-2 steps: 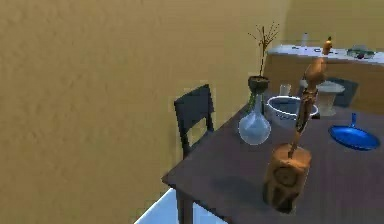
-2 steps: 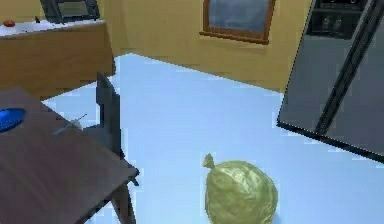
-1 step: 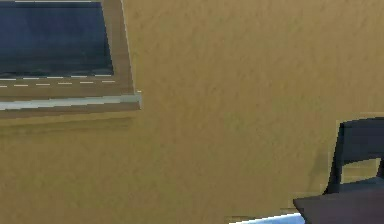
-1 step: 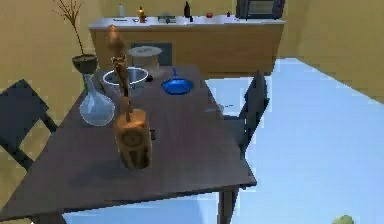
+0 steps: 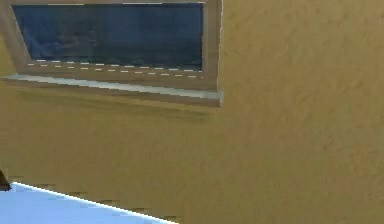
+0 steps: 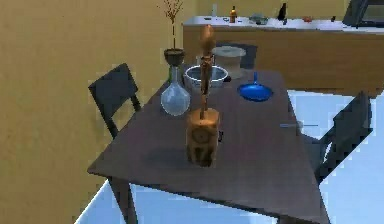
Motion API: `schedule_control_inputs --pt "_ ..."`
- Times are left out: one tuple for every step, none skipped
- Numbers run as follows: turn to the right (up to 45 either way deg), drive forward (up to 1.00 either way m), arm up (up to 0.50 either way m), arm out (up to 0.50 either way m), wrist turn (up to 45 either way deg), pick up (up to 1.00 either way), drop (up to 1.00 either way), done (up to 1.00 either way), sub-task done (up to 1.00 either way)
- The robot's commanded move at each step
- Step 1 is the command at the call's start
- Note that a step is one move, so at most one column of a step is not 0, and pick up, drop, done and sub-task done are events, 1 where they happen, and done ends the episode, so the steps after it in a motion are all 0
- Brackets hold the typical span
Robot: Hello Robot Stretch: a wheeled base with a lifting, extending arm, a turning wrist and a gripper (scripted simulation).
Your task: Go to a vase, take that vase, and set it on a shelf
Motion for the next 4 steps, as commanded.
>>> schedule_control_inputs --pt "45.0 0.00 0.00 0.00 0.0 0.00 0.00 0.00 0.00" --pt "3.0 0.00 0.00 0.00 0.0 0.00 0.00 0.00 0.00" --pt "0.0 0.40 0.00 0.00 0.0 0.00 0.00 0.00 0.00" --pt "-30.0 0.00 0.00 0.00 0.0 0.00 0.00 0.00 0.00"
